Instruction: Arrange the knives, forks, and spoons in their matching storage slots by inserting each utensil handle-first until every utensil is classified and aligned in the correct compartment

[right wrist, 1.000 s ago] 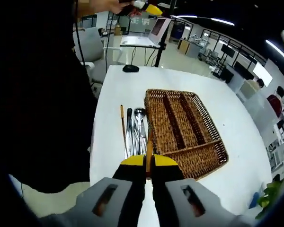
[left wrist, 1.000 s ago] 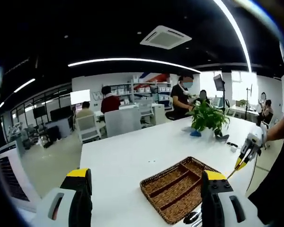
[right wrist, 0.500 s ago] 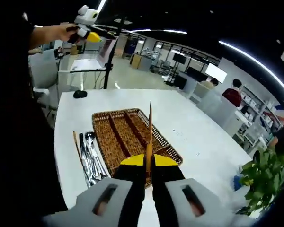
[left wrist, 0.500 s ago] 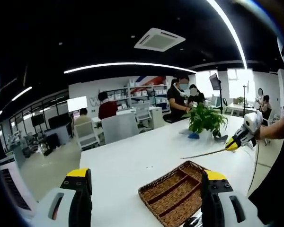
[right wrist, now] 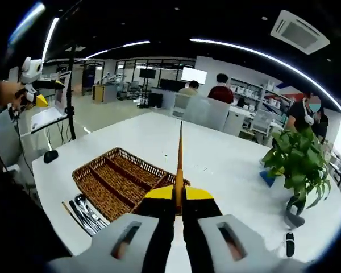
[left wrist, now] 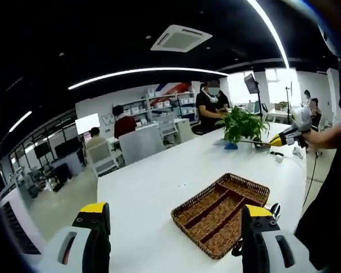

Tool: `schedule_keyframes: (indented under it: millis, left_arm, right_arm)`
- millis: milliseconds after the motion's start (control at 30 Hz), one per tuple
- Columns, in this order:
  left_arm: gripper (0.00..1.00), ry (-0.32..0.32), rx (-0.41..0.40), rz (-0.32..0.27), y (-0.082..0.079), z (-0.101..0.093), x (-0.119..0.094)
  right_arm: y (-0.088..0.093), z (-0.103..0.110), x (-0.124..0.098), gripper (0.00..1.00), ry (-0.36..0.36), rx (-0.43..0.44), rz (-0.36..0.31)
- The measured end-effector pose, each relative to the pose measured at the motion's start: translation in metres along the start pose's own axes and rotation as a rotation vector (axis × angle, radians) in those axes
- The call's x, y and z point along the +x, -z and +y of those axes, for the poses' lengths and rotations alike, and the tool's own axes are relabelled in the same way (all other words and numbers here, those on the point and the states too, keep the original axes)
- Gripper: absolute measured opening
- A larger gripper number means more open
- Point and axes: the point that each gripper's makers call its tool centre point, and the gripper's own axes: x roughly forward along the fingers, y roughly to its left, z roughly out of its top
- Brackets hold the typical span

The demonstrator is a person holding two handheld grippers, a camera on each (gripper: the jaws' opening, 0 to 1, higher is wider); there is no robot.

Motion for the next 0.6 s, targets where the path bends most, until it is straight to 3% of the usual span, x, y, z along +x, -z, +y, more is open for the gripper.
schedule_keyframes:
  millis: [33, 100, 200, 267, 333, 467, 600]
  left_arm:
    - [1.0, -0.006, -0.015, -0.011, -0.003, 0.0, 0.0]
    - [1.0, -0.084, -0.033, -0.07, -0.012, 0.007, -0.002]
    - [1.0, -0.112, -0.059, -0.078, -0.007, 0.002, -0.001]
    - [1.0, -0.141, -0.102, -0.113, -0.008, 0.0, -0.001]
    - [1.0, -0.127, -0.117, -0.106, -0.005, -0.008, -0.001]
    - [1.0, -0.094, -0.059, -0.056, 0.003, -0.017, 0.001]
    - [1.0, -0.093, -0.051, -0.053, -0.001, -0.011, 0.0]
  right_arm:
    - [0.002, 0.0, 0.0, 0.01, -0.003, 0.043, 0.007]
    - [0.007, -0.001, -0.001, 0.01, 0.006, 0.091, 0.027]
    - [0.006, 0.001, -0.001, 0.01, 0.012, 0.077, 0.03]
    - [0.005, 0.004, 0.001, 0.01, 0.013, 0.074, 0.039]
    - [0.004, 0.003, 0.002, 0.01, 0.022, 0.087, 0.043]
    - [-0.002, 0.002, 0.003, 0.01, 0.04, 0.108, 0.045]
    - [-0.008, -0.002, 0.004, 0.01, 0.055, 0.116, 0.04]
